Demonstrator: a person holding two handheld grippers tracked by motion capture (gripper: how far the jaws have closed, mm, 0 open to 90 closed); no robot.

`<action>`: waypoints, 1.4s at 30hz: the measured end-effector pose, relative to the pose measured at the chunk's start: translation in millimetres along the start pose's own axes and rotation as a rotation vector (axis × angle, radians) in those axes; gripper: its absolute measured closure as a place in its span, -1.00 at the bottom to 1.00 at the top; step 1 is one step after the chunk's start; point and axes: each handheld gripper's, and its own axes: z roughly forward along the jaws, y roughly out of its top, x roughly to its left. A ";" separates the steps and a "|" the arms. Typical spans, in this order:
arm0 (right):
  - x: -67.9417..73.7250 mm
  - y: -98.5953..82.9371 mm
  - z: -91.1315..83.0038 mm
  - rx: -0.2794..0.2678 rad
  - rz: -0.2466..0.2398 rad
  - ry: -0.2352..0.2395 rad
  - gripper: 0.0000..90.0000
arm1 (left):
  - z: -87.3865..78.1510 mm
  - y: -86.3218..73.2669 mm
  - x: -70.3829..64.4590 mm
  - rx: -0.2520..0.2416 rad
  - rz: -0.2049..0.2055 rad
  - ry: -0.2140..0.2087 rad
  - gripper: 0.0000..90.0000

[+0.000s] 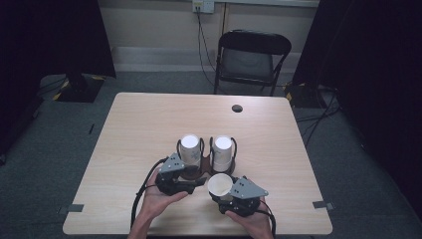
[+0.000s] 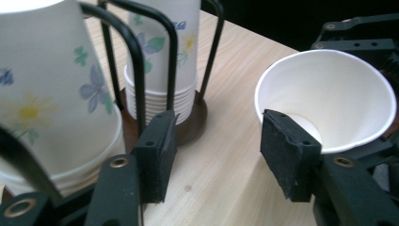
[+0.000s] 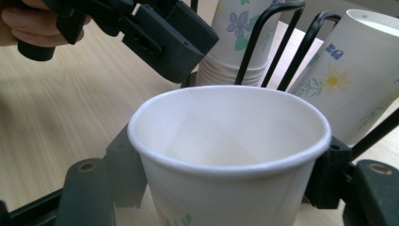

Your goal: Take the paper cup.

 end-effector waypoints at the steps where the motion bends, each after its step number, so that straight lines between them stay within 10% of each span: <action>1: -0.4 -0.7 0.0 -0.001 0.003 -0.001 -0.33 | -0.2 -1.3 0.0 0.004 0.003 0.011 -0.08; 10: -4.6 -4.4 -1.9 -0.009 0.030 -0.009 -0.33 | -8.0 -7.2 -2.1 -0.034 0.034 0.092 -0.39; 19: -13.6 -10.0 -5.5 -0.031 0.088 -0.026 -0.32 | -18.1 -24.6 3.0 -0.095 -0.031 0.140 -0.49; 42: -40.7 -19.4 -18.6 -0.036 0.187 -0.118 -0.32 | -32.4 -48.4 20.8 -0.098 -0.054 0.283 -0.65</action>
